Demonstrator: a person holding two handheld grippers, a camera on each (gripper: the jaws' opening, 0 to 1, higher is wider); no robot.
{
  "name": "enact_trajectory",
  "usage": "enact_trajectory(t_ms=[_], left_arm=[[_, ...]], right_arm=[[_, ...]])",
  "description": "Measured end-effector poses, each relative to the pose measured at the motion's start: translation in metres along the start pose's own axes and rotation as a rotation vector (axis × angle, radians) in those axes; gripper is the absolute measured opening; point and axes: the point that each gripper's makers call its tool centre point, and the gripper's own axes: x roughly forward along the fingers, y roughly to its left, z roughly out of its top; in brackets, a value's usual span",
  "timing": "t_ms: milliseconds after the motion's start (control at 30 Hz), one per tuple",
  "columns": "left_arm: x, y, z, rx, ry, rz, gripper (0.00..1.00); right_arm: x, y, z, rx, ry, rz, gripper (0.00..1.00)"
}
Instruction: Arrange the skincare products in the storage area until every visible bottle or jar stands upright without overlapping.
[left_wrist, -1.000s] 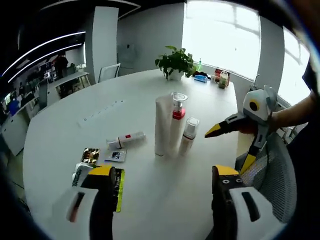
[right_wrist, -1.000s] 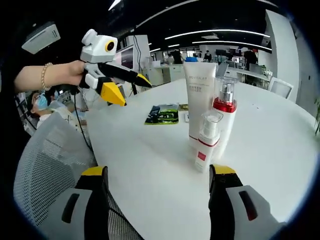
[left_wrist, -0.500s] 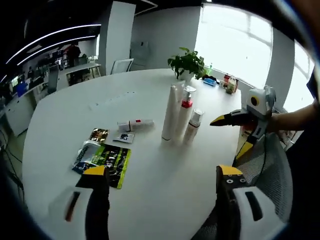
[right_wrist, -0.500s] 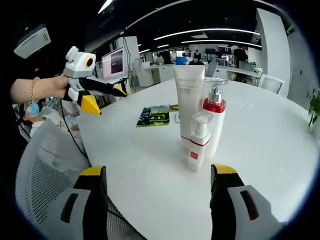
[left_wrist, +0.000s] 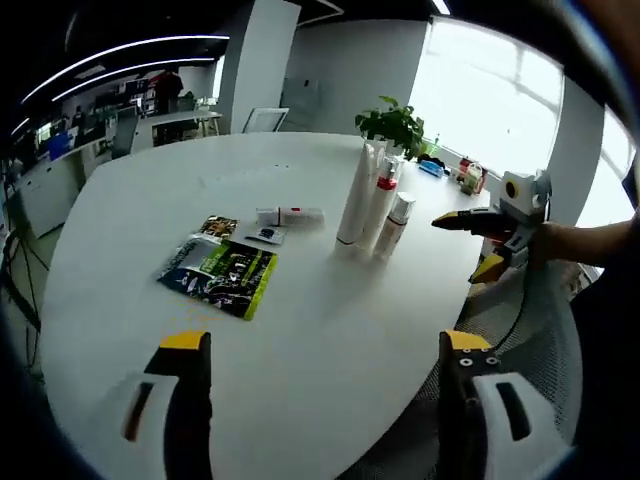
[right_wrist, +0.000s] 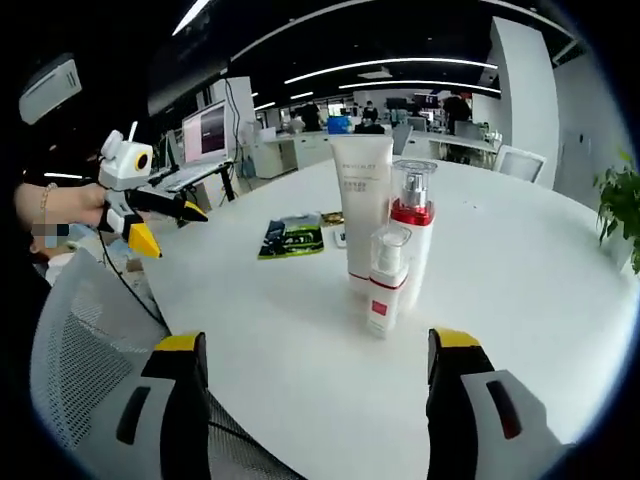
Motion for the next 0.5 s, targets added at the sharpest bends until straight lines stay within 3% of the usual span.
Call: enact_trajectory(t_ms=[67,133,400,500], left_arm=[[-0.005,0.002,-0.006,0.01,0.002,0.004,0.9],[-0.012,0.006,-0.01,-0.004,-0.006,0.047,0.9],[-0.024,0.003,-0.028,-0.057,-0.008,0.04,0.91],[-0.025,0.004,-0.024,-0.078,-0.017,0.053,0.92]], right_arm=[[0.001,0.0,-0.002,-0.008,0.01,-0.008,0.91],[0.001,-0.002,-0.009,-0.011,0.039,-0.015,0.9],[0.001,-0.013,-0.015,0.009,0.049,-0.043,0.93],[0.001,-0.012,-0.016,0.027,0.062,-0.043,0.95]])
